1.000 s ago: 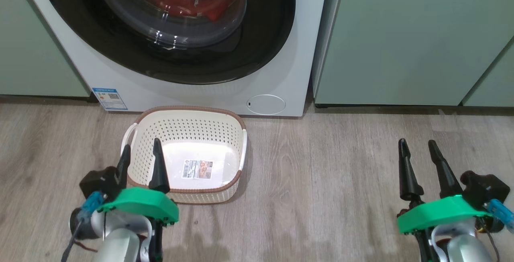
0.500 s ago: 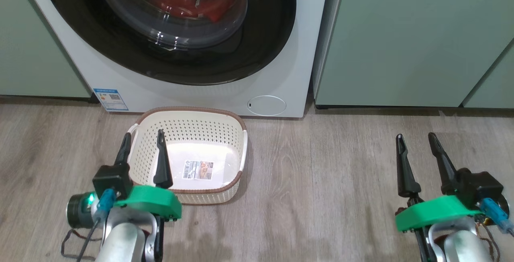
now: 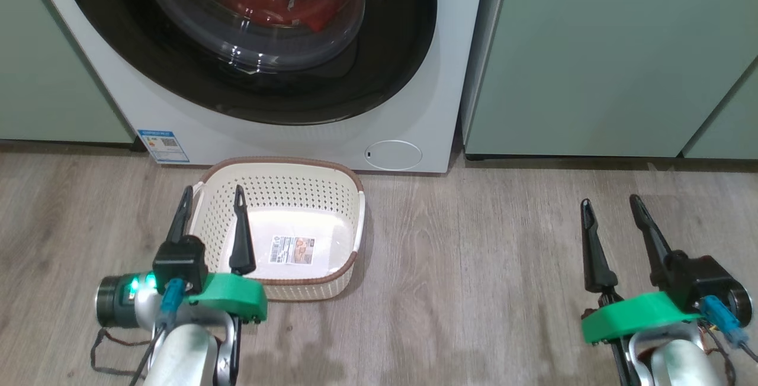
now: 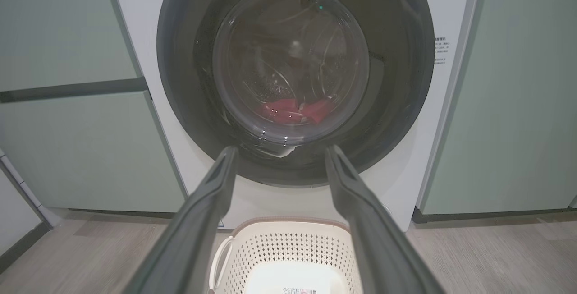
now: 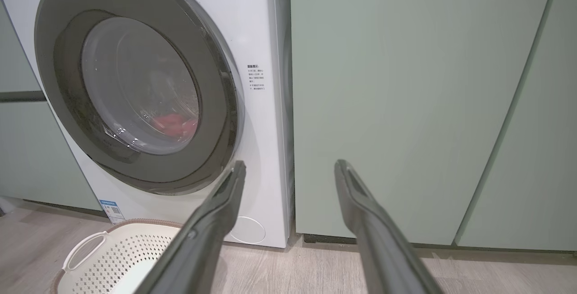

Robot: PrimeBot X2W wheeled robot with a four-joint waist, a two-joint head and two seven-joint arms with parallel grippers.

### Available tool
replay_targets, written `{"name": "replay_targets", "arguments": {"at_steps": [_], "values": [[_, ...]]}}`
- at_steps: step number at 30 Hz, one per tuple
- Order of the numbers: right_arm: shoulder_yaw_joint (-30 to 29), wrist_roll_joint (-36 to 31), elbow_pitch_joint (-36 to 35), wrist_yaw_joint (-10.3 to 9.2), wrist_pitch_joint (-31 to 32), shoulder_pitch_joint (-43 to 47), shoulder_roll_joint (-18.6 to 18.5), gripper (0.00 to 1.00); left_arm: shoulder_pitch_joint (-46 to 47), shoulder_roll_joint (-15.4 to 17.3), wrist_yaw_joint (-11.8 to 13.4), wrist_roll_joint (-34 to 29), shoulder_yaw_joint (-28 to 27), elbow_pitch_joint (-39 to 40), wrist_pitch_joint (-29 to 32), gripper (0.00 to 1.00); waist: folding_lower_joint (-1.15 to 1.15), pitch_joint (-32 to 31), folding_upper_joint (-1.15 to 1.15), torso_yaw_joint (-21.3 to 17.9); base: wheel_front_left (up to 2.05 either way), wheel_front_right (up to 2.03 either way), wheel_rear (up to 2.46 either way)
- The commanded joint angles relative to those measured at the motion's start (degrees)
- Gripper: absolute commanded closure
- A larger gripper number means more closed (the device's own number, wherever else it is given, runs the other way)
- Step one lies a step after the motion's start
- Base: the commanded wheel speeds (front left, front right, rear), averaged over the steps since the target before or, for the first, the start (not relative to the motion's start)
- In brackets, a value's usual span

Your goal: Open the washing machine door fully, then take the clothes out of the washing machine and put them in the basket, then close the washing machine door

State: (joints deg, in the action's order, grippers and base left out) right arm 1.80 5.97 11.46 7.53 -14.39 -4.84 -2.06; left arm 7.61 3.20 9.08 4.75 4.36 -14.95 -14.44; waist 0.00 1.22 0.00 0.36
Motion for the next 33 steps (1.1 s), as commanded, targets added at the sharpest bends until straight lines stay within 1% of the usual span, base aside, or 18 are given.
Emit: {"name": "replay_targets", "arguments": {"at_steps": [1,12,26,27,29,30,31,33], "values": [[1.53,-0.83,-1.35,-0.04,-0.61,-2.90,-0.82,0.00,3.20,0.25,-0.24,-0.80,-2.26,1.20,-0.56,0.00,0.00,-0.03,0.00,0.02,0.00,0.00,0.00],[1.44,1.20,1.04,-0.04,-0.61,-2.53,-0.82,0.00,3.59,-0.23,-2.12,0.90,-3.79,-2.14,-0.56,0.00,0.00,0.11,0.00,-0.05,0.00,0.00,0.00],[1.66,2.51,1.32,-0.04,-0.61,-2.91,-0.82,0.00,3.94,-0.31,-2.65,1.57,-3.83,-3.47,-0.56,0.00,0.00,0.27,0.00,-0.11,0.00,0.00,0.00],[1.63,3.22,1.53,-0.04,-0.61,-3.05,-0.82,0.12,3.88,-0.31,-2.67,1.73,-3.73,-3.43,-0.56,0.00,0.00,0.34,0.00,-0.11,0.00,0.00,0.00],[1.49,5.07,2.18,-0.04,-0.61,-3.75,-0.82,0.52,3.89,-0.32,-2.90,2.24,-3.54,-3.41,-0.56,0.00,0.00,0.53,0.00,-0.08,0.00,0.00,0.00],[1.27,6.45,2.50,-0.04,-0.61,-4.27,-0.82,0.65,3.90,-0.32,-3.07,2.40,-3.47,-3.49,-0.56,0.00,0.00,0.65,0.00,-0.07,0.00,0.00,0.00],[1.15,7.96,2.88,-0.04,-0.61,-4.89,-0.82,1.00,3.91,-0.32,-3.24,2.53,-3.46,-3.58,-0.56,0.00,0.00,0.81,0.00,-0.06,0.00,0.00,0.00],[0.54,10.98,3.83,-0.04,-0.61,-6.33,-0.82,1.00,3.87,-0.32,-3.46,2.67,-3.32,-3.70,-0.56,0.00,0.00,1.25,0.00,0.04,0.00,0.00,0.00]]}}
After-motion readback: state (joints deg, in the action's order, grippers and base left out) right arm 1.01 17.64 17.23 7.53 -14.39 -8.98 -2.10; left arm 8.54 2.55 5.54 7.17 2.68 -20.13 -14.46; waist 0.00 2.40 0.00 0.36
